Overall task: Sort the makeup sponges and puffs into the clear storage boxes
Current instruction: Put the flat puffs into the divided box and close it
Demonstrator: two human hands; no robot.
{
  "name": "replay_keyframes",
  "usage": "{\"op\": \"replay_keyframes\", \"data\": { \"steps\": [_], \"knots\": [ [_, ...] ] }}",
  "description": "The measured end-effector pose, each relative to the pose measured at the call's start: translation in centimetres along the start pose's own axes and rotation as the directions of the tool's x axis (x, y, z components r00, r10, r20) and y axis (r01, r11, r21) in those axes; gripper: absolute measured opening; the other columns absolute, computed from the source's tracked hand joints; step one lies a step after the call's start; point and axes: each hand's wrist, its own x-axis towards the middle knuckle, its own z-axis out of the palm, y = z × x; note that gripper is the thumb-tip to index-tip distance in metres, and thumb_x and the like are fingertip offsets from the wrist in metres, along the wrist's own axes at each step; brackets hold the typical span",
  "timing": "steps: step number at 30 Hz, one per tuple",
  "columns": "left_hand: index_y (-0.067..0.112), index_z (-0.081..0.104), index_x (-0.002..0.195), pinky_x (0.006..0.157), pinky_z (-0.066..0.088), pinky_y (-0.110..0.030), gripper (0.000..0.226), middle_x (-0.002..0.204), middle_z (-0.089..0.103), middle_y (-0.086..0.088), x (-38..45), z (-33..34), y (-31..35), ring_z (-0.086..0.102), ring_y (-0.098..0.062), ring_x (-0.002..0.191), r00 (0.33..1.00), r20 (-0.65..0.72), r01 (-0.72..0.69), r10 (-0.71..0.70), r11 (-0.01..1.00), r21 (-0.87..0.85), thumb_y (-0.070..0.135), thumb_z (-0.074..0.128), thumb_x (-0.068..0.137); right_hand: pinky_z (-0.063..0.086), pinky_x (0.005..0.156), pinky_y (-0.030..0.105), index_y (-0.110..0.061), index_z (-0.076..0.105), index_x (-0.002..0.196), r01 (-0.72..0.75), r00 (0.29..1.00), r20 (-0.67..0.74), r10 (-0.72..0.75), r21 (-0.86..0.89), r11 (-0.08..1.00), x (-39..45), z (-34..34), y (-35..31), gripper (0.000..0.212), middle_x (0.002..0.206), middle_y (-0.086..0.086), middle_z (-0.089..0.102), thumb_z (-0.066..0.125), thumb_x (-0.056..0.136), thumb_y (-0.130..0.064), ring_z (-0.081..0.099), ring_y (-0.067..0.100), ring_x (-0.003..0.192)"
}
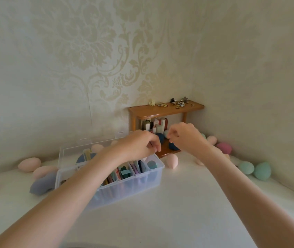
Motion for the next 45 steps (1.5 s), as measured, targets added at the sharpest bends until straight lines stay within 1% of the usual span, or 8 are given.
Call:
{"op": "replay_keyframes", "data": {
  "steps": [4,10,14,19,27,30,38,45],
  "knots": [
    [0.017,0.066,0.105,0.074,0.041,-0.008,0.019,0.109,0.065,0.004,2.0,1.1,1.3,0.055,-0.003,0.091,0.998,0.042,-0.037,0.037,0.999,0.002,0.016,0.052,0.092,0.051,0.088,0.038,-0.007,0.056,0.117,-0.271,0.961,0.007,0.277,-0.180,0.946,1.8,0.4,6.2,0.027,0.111,0.013,0.061,0.040,0.095,-0.011,0.060,0.030,0.102],
    [0.016,0.065,0.110,0.090,0.048,-0.026,0.022,0.116,0.065,0.000,3.0,2.1,1.5,0.058,-0.010,0.099,0.994,0.112,-0.001,-0.004,0.999,0.046,0.017,0.051,0.093,0.026,0.110,0.048,-0.024,0.046,0.133,-0.456,0.801,0.248,0.546,-0.338,0.823,2.6,4.6,10.1,0.051,0.145,0.013,0.036,0.027,0.093,-0.050,0.029,0.037,0.134],
    [0.015,0.064,0.111,0.091,0.048,-0.027,0.022,0.116,0.064,-0.002,3.0,2.7,1.0,0.059,-0.014,0.104,0.992,0.119,0.025,-0.032,0.998,0.059,0.016,0.052,0.093,0.011,0.114,0.053,-0.017,0.042,0.137,-0.411,0.834,0.192,0.517,-0.407,0.816,1.6,4.0,8.7,0.043,0.152,0.015,0.026,0.024,0.100,-0.030,0.012,0.040,0.142],
    [0.015,0.065,0.110,0.092,0.049,-0.027,0.022,0.115,0.065,0.000,2.9,2.6,0.9,0.059,-0.012,0.102,0.993,0.111,0.027,-0.032,0.999,0.042,0.017,0.052,0.092,0.029,0.108,0.045,-0.010,0.052,0.125,-0.293,0.903,0.140,0.405,-0.490,0.821,2.2,3.4,7.1,0.032,0.128,0.010,0.052,0.042,0.095,-0.011,0.045,0.032,0.121],
    [0.017,0.066,0.100,0.074,0.041,-0.017,0.017,0.100,0.058,0.005,1.1,1.0,-0.8,0.052,-0.006,0.089,0.996,-0.066,0.064,-0.063,0.998,0.024,0.015,0.051,0.092,0.048,0.073,0.032,-0.006,0.059,0.105,-0.106,0.982,-0.169,0.080,-0.148,0.983,2.6,0.8,4.6,0.020,0.105,0.013,0.062,0.052,0.088,0.002,0.056,0.024,0.085],
    [0.019,0.067,0.097,0.083,0.044,-0.024,0.017,0.102,0.058,0.007,-0.2,-0.1,-2.3,0.056,-0.012,0.098,0.991,-0.050,0.119,-0.120,0.993,-0.025,0.016,0.052,0.092,0.045,0.068,0.030,-0.008,0.059,0.099,-0.047,0.959,-0.281,0.040,-0.019,0.999,2.9,0.8,4.1,0.015,0.101,0.010,0.060,0.049,0.089,-0.003,0.056,0.023,0.085],
    [0.022,0.068,0.104,0.091,0.042,-0.024,0.020,0.119,0.061,0.008,-0.9,0.4,-2.1,0.054,-0.007,0.109,0.993,0.039,0.106,-0.108,0.993,0.050,0.021,0.051,0.093,0.048,0.087,0.027,-0.008,0.060,0.113,-0.094,0.967,0.217,0.136,-0.195,0.976,3.0,4.8,5.0,0.023,0.117,0.010,0.062,0.048,0.094,-0.015,0.060,0.024,0.105],
    [0.024,0.060,0.116,0.100,0.044,-0.032,0.025,0.124,0.061,0.007,-0.2,1.4,-2.3,0.053,-0.011,0.116,0.985,0.097,0.133,-0.143,0.986,0.101,0.022,0.052,0.092,0.049,0.088,0.029,-0.010,0.057,0.103,-0.162,0.972,0.163,0.171,-0.069,0.984,2.7,5.0,5.7,0.016,0.113,0.011,0.060,0.058,0.088,-0.007,0.058,0.024,0.103]
  ]
}}
